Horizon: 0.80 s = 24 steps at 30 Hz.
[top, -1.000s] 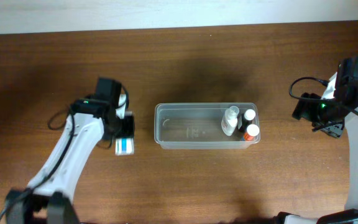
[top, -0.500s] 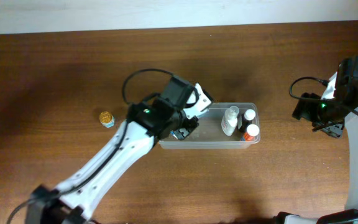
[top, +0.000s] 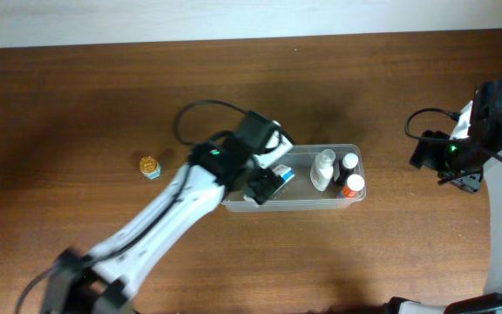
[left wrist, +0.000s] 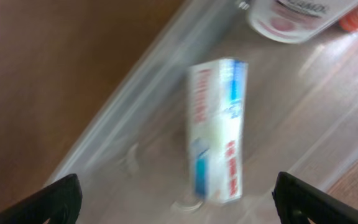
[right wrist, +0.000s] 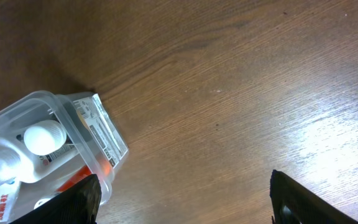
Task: Pack container
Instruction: 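Lay the Panadol box flat inside the container and release, then grasp the Tiger Balm jar with the left gripper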
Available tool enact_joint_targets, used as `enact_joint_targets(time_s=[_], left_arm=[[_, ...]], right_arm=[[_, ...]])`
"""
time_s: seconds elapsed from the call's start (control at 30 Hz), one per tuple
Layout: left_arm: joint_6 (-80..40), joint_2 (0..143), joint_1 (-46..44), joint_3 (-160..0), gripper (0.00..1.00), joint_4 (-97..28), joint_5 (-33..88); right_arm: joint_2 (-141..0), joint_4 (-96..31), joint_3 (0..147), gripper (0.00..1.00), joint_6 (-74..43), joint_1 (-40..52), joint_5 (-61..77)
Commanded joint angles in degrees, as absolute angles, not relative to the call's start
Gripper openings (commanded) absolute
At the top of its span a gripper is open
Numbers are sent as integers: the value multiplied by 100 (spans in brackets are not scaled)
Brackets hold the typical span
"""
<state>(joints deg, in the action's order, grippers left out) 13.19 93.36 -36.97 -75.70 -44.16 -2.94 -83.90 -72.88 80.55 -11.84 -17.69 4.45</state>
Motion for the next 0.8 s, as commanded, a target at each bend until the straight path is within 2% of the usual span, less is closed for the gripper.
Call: enact_joint_targets(time_s=[0.0, 0.13, 0.27, 0.47, 0.6, 0.77], left_arm=[[733, 8357, -3033, -7815, 99, -4652, -735], [-1, 8123, -1566, -7802, 99, -4923, -683], [-198, 8580, -425, -7793, 99, -4936, 134], [-548, 9988, 95, -7793, 99, -5024, 362], [-580, 10836, 134, -7793, 99, -5096, 862], [-580, 11509, 152, -7793, 100, -5065, 770]], right_arm=[[-8407, -7286, 8034, 79, -1133, -1758, 495], [-8407, -7286, 8034, 79, -1135, -1758, 499], [-8407, -7288, 8034, 79, -1135, -1758, 499], [-8407, -7288, 8034, 79, -1133, -1758, 499], [-8407, -7288, 8034, 79, -1133, -1758, 499], [-8407, -7299, 8034, 79, -1133, -1758, 499]])
